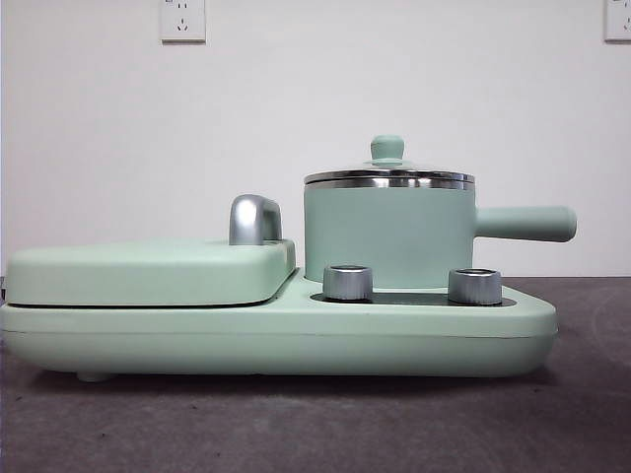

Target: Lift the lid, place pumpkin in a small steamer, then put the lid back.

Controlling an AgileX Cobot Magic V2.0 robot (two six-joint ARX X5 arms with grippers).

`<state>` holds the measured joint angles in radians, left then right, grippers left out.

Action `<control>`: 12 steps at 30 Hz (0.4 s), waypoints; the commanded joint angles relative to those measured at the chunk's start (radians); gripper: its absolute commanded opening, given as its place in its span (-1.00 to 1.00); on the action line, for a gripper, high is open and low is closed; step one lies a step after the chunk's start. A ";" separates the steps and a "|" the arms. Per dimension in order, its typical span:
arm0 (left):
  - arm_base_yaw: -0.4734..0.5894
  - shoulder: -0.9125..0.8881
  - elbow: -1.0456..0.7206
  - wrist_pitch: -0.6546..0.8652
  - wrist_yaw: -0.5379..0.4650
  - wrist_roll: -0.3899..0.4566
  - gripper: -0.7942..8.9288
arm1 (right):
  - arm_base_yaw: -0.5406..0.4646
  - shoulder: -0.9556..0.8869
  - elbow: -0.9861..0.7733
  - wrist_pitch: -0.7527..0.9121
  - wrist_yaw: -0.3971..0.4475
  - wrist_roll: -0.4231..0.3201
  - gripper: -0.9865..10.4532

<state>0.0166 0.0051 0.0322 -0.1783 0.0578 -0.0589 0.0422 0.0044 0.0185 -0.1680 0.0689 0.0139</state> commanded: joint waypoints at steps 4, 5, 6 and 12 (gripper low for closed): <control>-0.001 -0.002 -0.018 -0.008 -0.002 0.014 -0.82 | -0.012 -0.001 -0.007 -0.005 -0.011 -0.023 -0.80; -0.001 -0.002 -0.018 -0.008 -0.002 0.014 -0.82 | -0.012 -0.001 -0.007 -0.005 -0.021 -0.023 -0.80; -0.001 -0.002 -0.018 -0.008 -0.002 0.014 -0.82 | -0.012 -0.001 -0.007 -0.004 -0.027 -0.022 -0.80; -0.001 -0.002 -0.018 -0.008 -0.002 0.014 -0.82 | -0.012 -0.001 -0.007 0.013 -0.026 -0.022 -0.80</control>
<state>0.0166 0.0051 0.0322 -0.1783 0.0578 -0.0589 0.0315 0.0044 0.0181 -0.1661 0.0452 -0.0010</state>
